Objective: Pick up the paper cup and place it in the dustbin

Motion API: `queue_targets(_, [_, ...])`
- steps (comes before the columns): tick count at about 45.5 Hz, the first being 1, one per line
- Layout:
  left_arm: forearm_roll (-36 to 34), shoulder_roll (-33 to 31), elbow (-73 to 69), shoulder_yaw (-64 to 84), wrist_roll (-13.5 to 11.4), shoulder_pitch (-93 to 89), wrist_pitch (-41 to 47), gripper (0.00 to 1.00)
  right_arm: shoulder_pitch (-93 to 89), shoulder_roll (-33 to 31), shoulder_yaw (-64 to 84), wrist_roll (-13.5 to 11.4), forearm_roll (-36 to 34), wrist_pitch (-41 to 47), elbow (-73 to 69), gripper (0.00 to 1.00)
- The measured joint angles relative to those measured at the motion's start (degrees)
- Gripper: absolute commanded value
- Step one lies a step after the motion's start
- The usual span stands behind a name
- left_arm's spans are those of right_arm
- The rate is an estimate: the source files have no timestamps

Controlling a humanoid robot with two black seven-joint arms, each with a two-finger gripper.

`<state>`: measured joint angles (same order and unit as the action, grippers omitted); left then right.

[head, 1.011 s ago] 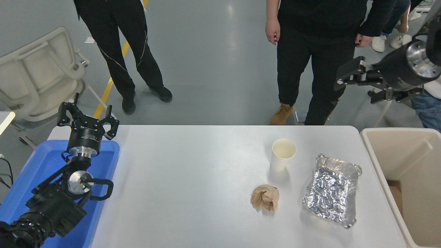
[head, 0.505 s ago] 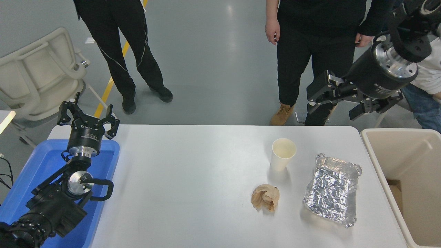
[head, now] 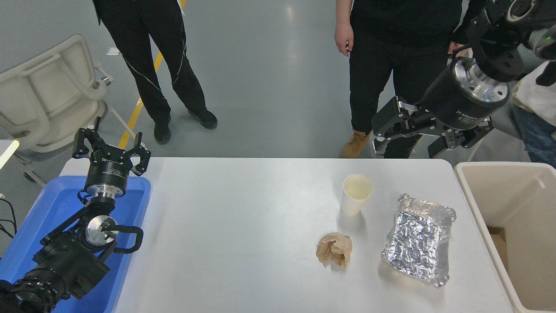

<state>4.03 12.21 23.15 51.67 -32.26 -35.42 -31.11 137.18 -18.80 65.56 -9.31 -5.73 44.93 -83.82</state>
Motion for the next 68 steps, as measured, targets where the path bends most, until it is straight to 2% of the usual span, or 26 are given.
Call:
queue_targets(9, [-0.01,0.00,0.00,0.00,0.00,0.00,0.00,0.99,-4.62,0.46,-0.59,-0.01,0.43,-2.64,1.10,1.00])
queue_targets(30, [0.01,-0.03,0.00,0.00,0.00,0.00,0.00,0.99,-27.12,5.23,-1.49,-0.24,3.02,-20.94,12.79,1.00])
queue_targets(59, [0.01,-0.03,0.01,0.00,0.00,0.00,0.00,0.99,-51.45,13.04,-6.54,-0.20,3.30,-30.86,34.22,0.99])
queue_targets(64, [0.01,-0.04,0.01,0.01,0.00,0.00,0.00,0.99,-53.77,13.95,-6.90,-0.19,3.30,-31.69,36.45,0.93])
queue_targets(68, [0.01,-0.04,0.01,0.01,0.00,0.00,0.00,0.99,-55.28,14.48,-7.06,-0.19,3.32,-32.40,37.73,0.79])
